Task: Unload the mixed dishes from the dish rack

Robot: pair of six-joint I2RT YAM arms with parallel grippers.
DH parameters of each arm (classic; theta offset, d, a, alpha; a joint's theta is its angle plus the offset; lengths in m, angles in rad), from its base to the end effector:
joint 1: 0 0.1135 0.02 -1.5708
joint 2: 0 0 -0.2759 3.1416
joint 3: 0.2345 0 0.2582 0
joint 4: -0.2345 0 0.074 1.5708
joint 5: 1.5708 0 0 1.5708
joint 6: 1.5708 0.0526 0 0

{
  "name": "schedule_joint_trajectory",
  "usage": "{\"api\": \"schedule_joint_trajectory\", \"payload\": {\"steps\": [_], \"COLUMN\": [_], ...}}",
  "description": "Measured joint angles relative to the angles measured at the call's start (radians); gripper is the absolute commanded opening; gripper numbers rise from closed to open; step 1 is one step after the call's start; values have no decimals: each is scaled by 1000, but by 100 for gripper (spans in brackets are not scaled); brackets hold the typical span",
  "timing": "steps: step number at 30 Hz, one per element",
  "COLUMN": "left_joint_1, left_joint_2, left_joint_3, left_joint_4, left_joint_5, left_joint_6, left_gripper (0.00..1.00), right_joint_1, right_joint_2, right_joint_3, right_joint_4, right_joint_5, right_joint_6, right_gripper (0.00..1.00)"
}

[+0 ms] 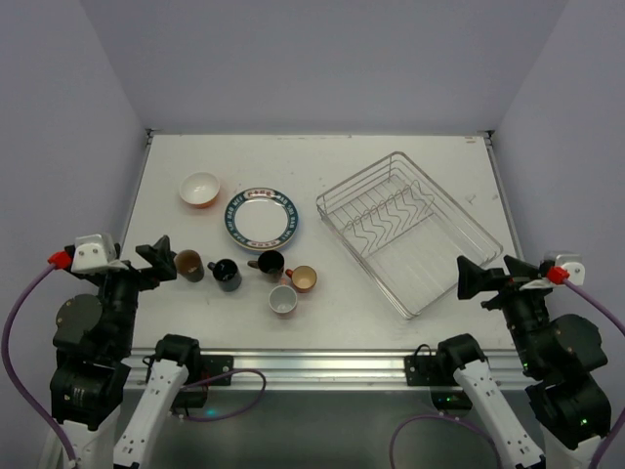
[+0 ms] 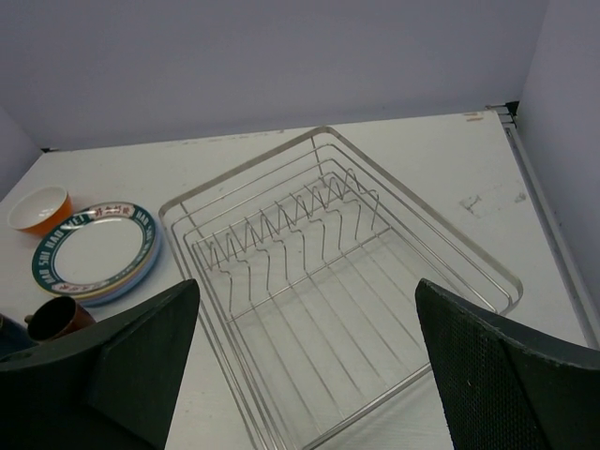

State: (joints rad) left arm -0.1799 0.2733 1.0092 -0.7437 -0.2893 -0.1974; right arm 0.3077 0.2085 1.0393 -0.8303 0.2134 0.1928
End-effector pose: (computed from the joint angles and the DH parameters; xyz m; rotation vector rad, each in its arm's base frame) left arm 0.0269 0.0104 0.4000 -0.2395 1.5604 -0.0672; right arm 0.0039 -0.0105 0.3966 0.0776 1.5728 0.2255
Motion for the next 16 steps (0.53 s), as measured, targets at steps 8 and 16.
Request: {"api": "schedule_joint_trajectory", "payload": {"steps": [8, 16], "left_joint_1": [0, 0], "left_joint_2": [-5, 24], "left_joint_3": [0, 1], "left_joint_4": [-24, -26], "left_joint_5": [36, 40], "left_joint_6": [18, 16], "left_gripper": [100, 100], "right_joint_1": [0, 0], "right_joint_2": [-2, -2], "right_joint_3": [-21, -25], "right_joint_4": [-2, -2], "right_joint_5": [33, 41], "right_joint_6": [-4, 1], "right_gripper": [99, 99]}}
